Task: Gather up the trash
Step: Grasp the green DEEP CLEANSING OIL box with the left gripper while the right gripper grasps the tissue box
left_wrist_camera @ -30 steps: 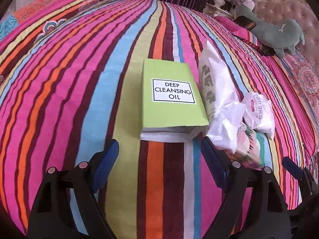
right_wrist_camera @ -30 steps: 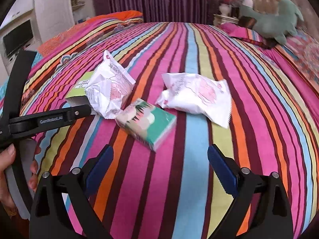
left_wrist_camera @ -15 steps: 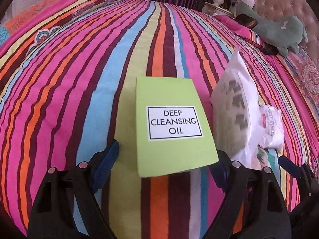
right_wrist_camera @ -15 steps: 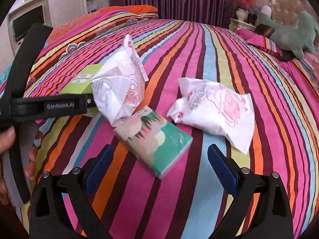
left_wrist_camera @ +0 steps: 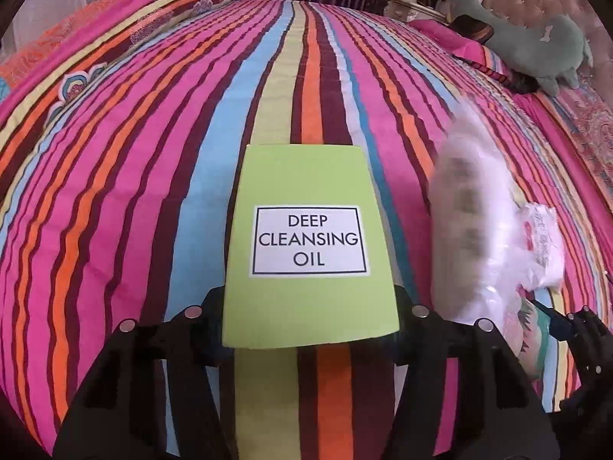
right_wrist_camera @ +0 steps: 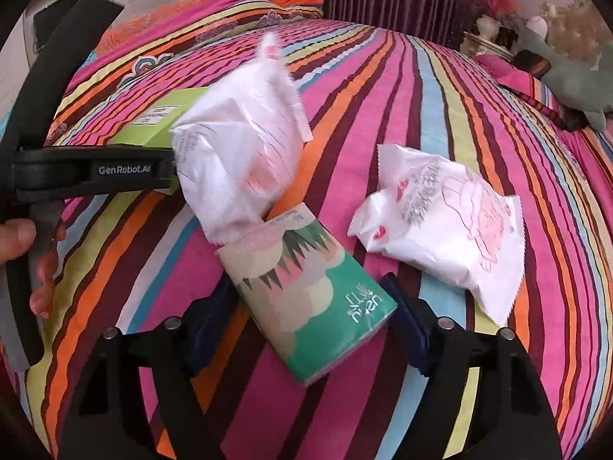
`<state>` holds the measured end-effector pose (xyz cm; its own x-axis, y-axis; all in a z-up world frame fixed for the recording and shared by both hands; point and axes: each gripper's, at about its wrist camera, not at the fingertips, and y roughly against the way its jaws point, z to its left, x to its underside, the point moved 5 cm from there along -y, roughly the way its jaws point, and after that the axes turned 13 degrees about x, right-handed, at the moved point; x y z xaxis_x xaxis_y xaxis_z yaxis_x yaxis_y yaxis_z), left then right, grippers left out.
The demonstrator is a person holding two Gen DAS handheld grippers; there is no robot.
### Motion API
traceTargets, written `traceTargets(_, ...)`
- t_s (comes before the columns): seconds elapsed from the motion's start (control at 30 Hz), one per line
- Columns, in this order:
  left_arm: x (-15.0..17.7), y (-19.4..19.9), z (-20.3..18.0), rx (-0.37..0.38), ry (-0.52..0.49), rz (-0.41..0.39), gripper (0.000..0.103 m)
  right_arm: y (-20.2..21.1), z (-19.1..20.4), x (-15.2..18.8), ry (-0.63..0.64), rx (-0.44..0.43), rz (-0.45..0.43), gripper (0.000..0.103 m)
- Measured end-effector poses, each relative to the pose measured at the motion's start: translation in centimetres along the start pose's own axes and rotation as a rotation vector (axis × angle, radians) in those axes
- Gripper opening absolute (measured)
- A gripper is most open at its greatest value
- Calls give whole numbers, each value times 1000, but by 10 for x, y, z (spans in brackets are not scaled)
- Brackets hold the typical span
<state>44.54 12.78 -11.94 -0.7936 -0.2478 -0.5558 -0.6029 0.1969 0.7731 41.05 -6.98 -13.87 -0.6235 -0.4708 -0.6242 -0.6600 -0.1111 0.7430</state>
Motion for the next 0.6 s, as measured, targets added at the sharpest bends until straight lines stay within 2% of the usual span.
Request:
traceTargets(0.23,26,26,4,24,20,-14,58,21,-2,19,-93,-1,23,70)
traceTargets(0.6,101,93,6,60,53,-37,57,67,-30,79,-308,27,72,70)
